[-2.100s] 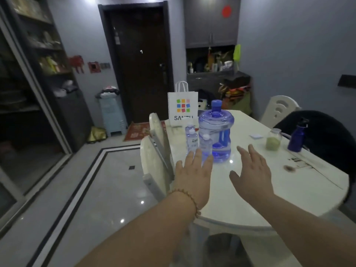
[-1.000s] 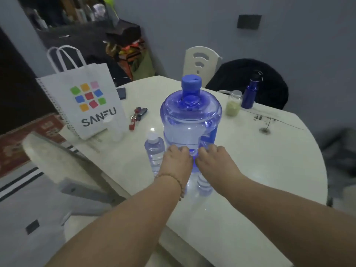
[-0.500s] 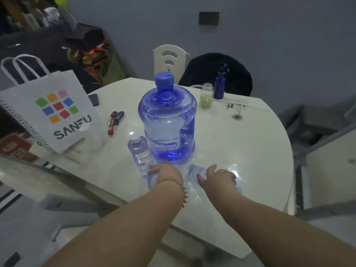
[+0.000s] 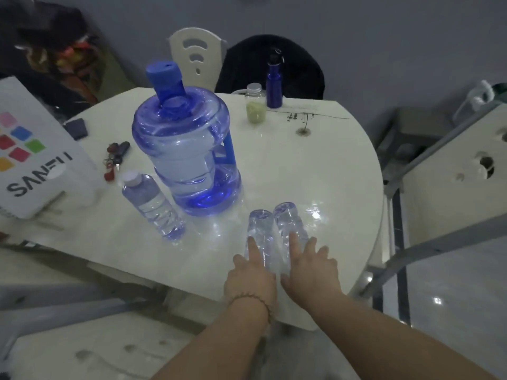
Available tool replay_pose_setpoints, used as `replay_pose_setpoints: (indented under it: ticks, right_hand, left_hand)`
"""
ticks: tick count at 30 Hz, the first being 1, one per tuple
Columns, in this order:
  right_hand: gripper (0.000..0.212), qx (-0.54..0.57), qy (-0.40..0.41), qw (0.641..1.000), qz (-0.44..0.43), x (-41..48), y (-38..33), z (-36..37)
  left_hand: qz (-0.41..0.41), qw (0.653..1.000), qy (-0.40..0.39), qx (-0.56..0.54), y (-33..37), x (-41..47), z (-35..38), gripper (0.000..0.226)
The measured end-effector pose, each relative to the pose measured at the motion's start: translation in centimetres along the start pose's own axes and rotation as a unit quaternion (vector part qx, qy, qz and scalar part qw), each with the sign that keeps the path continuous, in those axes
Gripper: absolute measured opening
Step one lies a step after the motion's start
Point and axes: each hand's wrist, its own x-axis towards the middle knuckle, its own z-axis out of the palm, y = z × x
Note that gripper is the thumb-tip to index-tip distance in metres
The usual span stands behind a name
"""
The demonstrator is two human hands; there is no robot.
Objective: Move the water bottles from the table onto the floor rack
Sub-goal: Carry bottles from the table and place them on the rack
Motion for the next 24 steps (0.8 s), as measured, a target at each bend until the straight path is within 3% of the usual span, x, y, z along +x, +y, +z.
replay_pose_setpoints:
  ticks: [4,7,15,20,24]
  right_hand:
    - [0.088,0.079,0.009,0.997,0.01,0.0,0.2,0.4]
    - [0.087,0.156,0.011,0.988,0.017,0.2,0.0,0.8]
    - [0.078,0.21,0.012,0.978,0.005,0.1,2.8,-0.6]
    - [0.075,0.253,0.092,0.963,0.017,-0.3,9.7,-6.0]
    - [0.074,0.276,0.233,0.932,0.027,0.1,19.7,-13.8]
  left_hand:
    - [0.013,0.999,-0.013,0.036,0.8,0.7,0.9,0.086]
    - [0.062,0.998,-0.031,-0.001,0.9,1.7,1.8,0.088]
    - [0.067,0.997,0.025,-0.027,3.4,1.7,2.2,0.078]
    - [0.138,0.985,0.086,-0.052,11.9,0.0,-1.3,0.086]
    - [0.201,0.965,0.152,-0.071,24.3,-1.7,-5.8,0.083]
